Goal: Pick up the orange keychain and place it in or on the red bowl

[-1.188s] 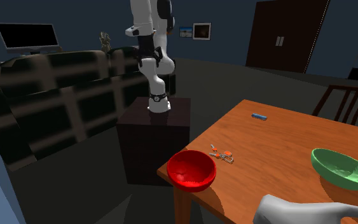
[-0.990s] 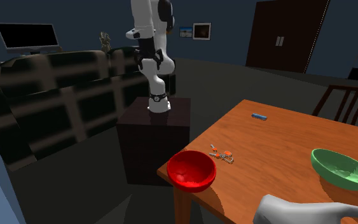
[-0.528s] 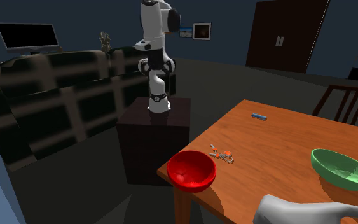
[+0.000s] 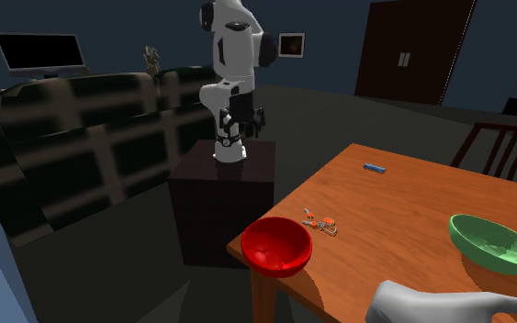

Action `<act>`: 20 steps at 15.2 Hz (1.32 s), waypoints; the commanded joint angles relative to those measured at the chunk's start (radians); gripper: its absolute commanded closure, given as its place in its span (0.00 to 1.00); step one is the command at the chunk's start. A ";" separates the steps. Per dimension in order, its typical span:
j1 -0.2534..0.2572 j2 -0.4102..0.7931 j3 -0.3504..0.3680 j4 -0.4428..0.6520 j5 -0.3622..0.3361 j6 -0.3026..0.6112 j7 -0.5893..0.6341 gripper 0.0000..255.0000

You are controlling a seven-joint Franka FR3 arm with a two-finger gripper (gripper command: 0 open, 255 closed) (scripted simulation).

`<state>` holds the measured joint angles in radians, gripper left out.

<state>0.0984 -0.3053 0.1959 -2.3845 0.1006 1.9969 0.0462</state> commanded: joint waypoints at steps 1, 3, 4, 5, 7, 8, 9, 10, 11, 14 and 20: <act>0.010 0.075 0.018 0.026 -0.009 0.058 -0.003 0.00; 0.020 0.144 0.037 0.058 -0.021 0.102 -0.001 0.00; 0.026 0.179 0.046 0.076 -0.029 0.123 0.001 0.00; 0.031 0.214 0.055 0.095 -0.038 0.142 0.004 0.00; 0.043 0.284 0.071 0.135 -0.060 0.178 0.011 0.00; 0.050 0.319 0.078 0.157 -0.072 0.194 0.015 0.00; 0.057 0.355 0.085 0.180 -0.085 0.209 0.020 0.00; 0.065 0.390 0.091 0.203 -0.099 0.223 0.025 0.00; 0.073 0.425 0.096 0.228 -0.114 0.236 0.030 0.00; 0.101 0.530 0.108 0.307 -0.161 0.268 0.046 0.00; 0.177 0.739 0.112 0.491 -0.256 0.300 0.069 0.00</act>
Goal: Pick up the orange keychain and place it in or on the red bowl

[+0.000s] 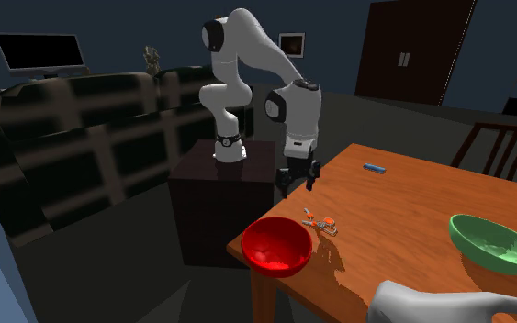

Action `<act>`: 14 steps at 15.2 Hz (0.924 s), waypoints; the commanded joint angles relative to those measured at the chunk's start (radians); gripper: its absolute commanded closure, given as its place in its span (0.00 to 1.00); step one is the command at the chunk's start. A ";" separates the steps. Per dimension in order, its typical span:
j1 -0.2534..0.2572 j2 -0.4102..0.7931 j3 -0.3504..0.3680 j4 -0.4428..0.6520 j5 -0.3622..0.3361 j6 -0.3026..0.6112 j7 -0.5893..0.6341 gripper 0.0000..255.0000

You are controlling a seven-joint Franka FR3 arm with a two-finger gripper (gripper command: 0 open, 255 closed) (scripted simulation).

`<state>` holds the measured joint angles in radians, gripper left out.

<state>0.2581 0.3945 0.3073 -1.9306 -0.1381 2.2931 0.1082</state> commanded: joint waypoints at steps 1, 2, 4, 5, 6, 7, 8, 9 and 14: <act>0.032 0.073 0.000 0.071 -0.032 0.006 0.009 0.00; 0.046 0.108 -0.001 0.107 -0.046 0.006 0.011 0.00; 0.059 0.141 -0.005 0.131 -0.058 0.016 0.013 0.00; 0.061 0.150 -0.007 0.130 -0.062 0.026 0.015 0.00; 0.063 0.159 -0.010 0.129 -0.065 0.035 0.017 0.00; 0.064 0.167 -0.012 0.129 -0.068 0.044 0.019 0.00; 0.066 0.176 -0.014 0.128 -0.072 0.054 0.021 0.00; 0.068 0.186 -0.017 0.128 -0.075 0.063 0.023 0.00; 0.071 0.200 -0.021 0.128 -0.080 0.077 0.026 0.00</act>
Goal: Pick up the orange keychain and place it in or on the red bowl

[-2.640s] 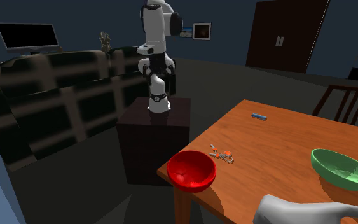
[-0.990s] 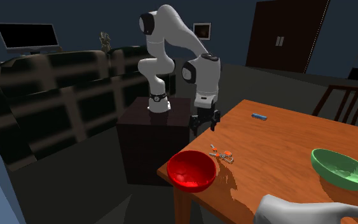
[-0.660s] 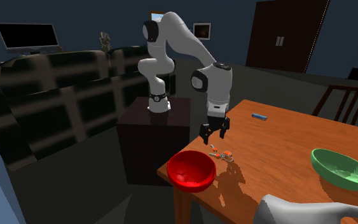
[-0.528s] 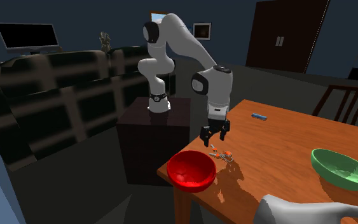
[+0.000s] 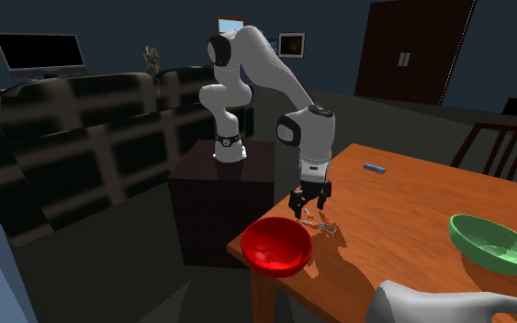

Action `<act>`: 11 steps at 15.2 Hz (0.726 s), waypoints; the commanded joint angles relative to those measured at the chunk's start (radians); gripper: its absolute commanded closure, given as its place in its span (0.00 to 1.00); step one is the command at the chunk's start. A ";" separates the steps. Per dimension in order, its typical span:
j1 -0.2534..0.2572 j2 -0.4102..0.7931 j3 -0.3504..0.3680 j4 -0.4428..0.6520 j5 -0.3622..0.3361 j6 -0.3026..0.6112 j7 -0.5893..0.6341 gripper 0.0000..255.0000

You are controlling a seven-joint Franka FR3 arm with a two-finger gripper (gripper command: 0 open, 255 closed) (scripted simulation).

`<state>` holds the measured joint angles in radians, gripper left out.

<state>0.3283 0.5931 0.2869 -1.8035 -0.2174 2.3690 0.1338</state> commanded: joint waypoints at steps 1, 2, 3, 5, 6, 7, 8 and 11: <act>0.001 0.002 0.000 0.001 -0.001 0.001 0.000 0.00; 0.001 0.002 0.000 0.001 -0.001 0.001 0.000 0.00; 0.001 0.002 0.000 0.001 -0.001 0.001 0.000 0.00; 0.000 0.002 0.000 0.001 0.000 0.001 0.000 1.00; 0.000 0.002 0.000 0.001 0.000 0.001 0.000 1.00; 0.001 0.001 0.000 0.001 0.000 0.000 0.001 1.00; 0.000 0.003 -0.001 0.003 -0.001 0.000 0.000 1.00; 0.001 0.006 -0.001 0.007 -0.001 0.000 0.000 1.00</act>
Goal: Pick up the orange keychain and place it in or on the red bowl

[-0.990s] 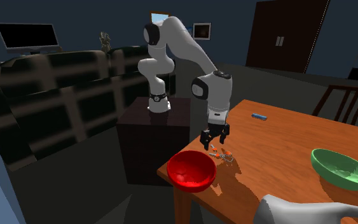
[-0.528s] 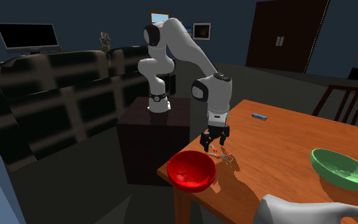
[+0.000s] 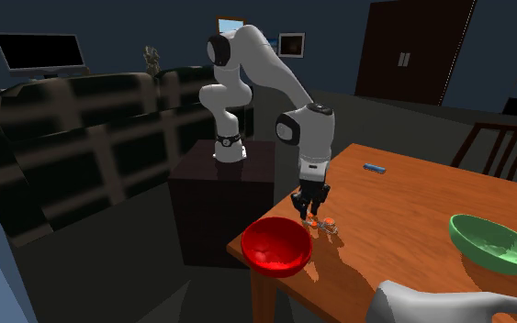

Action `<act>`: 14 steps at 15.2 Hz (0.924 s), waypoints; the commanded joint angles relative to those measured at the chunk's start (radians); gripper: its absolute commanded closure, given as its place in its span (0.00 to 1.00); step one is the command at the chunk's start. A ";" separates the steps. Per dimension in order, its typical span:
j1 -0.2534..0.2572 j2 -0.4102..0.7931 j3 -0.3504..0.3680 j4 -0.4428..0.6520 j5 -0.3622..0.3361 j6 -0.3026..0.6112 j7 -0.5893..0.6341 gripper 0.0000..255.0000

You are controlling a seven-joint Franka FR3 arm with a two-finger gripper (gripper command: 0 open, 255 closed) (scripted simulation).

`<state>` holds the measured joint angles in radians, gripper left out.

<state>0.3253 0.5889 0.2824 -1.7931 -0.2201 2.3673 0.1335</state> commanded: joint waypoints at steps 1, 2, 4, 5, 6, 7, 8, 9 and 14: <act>0.004 0.009 0.004 -0.007 0.002 0.003 0.000 1.00; 0.003 0.003 0.005 -0.008 0.003 -0.002 -0.001 1.00; 0.002 -0.003 0.007 -0.010 0.005 -0.006 -0.001 1.00; 0.000 -0.013 0.009 -0.010 0.009 -0.015 -0.003 1.00; -0.002 -0.022 0.012 -0.009 0.012 -0.024 -0.005 1.00; -0.003 -0.030 0.014 -0.008 0.015 -0.034 -0.007 1.00; -0.005 -0.039 0.016 -0.007 0.018 -0.043 -0.009 1.00; -0.007 -0.048 0.018 -0.006 0.022 -0.053 -0.011 1.00; -0.014 -0.089 0.029 0.003 0.038 -0.102 -0.021 1.00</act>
<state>0.3141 0.5107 0.3091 -1.7886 -0.1862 2.2747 0.1158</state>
